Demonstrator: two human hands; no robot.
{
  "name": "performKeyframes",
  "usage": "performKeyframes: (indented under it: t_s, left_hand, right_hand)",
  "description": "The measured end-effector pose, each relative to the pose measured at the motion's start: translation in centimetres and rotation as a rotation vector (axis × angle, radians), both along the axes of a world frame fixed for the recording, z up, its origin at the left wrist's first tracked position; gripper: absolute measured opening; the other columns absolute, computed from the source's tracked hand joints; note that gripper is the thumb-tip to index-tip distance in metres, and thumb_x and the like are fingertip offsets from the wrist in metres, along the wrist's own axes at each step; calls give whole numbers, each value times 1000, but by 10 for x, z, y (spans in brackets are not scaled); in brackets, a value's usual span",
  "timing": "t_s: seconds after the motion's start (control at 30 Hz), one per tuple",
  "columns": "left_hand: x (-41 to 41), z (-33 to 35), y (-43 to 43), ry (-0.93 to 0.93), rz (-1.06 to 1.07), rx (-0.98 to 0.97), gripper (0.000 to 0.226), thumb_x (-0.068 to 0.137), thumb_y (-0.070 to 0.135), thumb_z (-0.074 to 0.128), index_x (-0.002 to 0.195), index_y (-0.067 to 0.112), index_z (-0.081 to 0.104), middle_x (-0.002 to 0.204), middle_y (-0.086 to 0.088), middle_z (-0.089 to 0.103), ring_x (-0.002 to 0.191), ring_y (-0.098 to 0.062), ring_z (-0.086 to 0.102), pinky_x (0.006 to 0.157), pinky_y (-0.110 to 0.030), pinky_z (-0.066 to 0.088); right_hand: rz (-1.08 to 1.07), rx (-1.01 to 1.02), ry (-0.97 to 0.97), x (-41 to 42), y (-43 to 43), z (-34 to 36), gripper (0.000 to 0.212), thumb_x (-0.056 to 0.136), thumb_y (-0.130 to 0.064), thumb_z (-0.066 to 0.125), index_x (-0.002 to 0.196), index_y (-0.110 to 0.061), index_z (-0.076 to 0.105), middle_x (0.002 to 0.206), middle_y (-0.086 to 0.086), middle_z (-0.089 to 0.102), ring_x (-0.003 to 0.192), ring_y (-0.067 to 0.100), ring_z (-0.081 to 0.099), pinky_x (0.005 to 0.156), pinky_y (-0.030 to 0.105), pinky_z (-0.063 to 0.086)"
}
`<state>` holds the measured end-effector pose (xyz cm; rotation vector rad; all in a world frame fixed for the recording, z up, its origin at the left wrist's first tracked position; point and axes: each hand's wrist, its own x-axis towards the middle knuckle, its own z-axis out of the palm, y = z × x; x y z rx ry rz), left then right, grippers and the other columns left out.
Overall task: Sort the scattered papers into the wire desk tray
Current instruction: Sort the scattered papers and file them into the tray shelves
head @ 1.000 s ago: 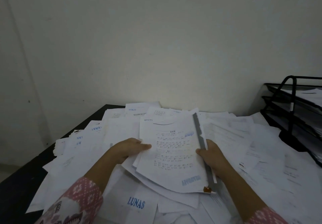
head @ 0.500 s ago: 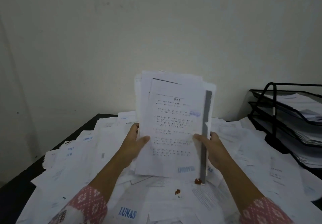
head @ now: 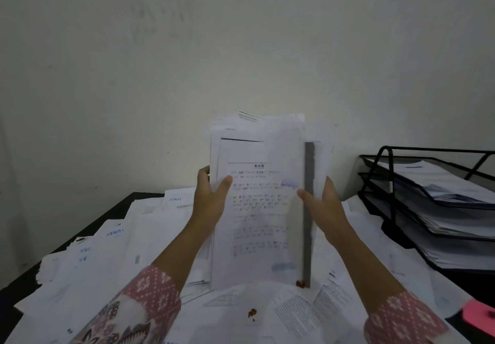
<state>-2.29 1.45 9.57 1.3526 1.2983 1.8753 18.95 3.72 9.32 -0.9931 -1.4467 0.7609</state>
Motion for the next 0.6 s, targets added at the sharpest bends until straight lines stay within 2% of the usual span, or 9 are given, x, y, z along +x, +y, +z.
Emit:
performKeyframes:
  t_s: [0.03,0.07,0.13,0.2,0.27,0.33,0.43,0.5,0.6]
  left_hand:
    - [3,0,0,-12,-2,-8,38,94,25,54,127,14,39,121,-2,54,110,-21,54,92,-33,47]
    - [6,-1,1,-29,-5,-21,41,95,27,53,130,12,40,126,-4,54,115,-23,54,96,-38,47]
    - [9,-1,0,-87,-17,-21,39,95,25,52,131,13,42,125,-4,56,116,-24,54,98,-42,47]
    - [12,0,-4,-139,-43,30,25,94,18,53,119,17,47,110,0,60,106,-22,59,89,-38,51]
    - [12,2,-7,-137,-41,87,24,92,15,56,113,19,44,103,3,59,98,-20,60,79,-34,54]
    - [12,4,-9,-120,-22,142,30,91,16,58,114,20,39,102,5,57,92,-14,60,72,-26,54]
    - [14,10,-10,-85,-11,181,34,90,19,59,116,21,37,101,9,57,88,-7,60,67,-19,55]
    - [18,13,-11,-7,1,193,29,91,19,58,114,20,40,97,11,56,85,-5,60,61,-14,54]
    - [19,16,-11,62,52,204,22,92,17,57,110,19,43,93,12,55,83,-4,58,60,-14,52]
  right_hand:
    - [-11,9,9,1,0,2,57,94,-20,55,142,-7,28,135,-1,44,126,18,43,106,37,40]
    - [-19,23,16,1,-1,4,46,96,-13,50,138,-6,31,123,-3,46,117,18,48,95,31,45]
    - [-35,44,62,2,-4,8,26,97,-6,43,122,-10,39,103,-2,50,97,18,56,62,18,53]
    - [-25,65,120,4,-6,12,14,97,-4,41,108,-12,38,90,-2,51,78,12,54,47,9,44]
    - [-23,82,176,6,-6,15,12,95,-2,42,101,-10,36,84,-2,48,72,11,50,46,8,43]
    - [-37,117,216,7,-7,19,17,94,-4,47,105,-10,37,87,-4,50,73,7,52,50,8,45]
    - [-48,144,220,7,-6,23,29,93,-10,52,115,-19,36,97,-7,54,83,9,57,61,19,50]
    - [-54,145,200,6,-5,25,26,93,-8,49,113,-20,37,96,-6,53,83,11,55,64,25,48]
    - [-60,148,193,6,-5,28,17,92,-3,43,105,-14,41,90,-3,51,79,12,51,62,25,44]
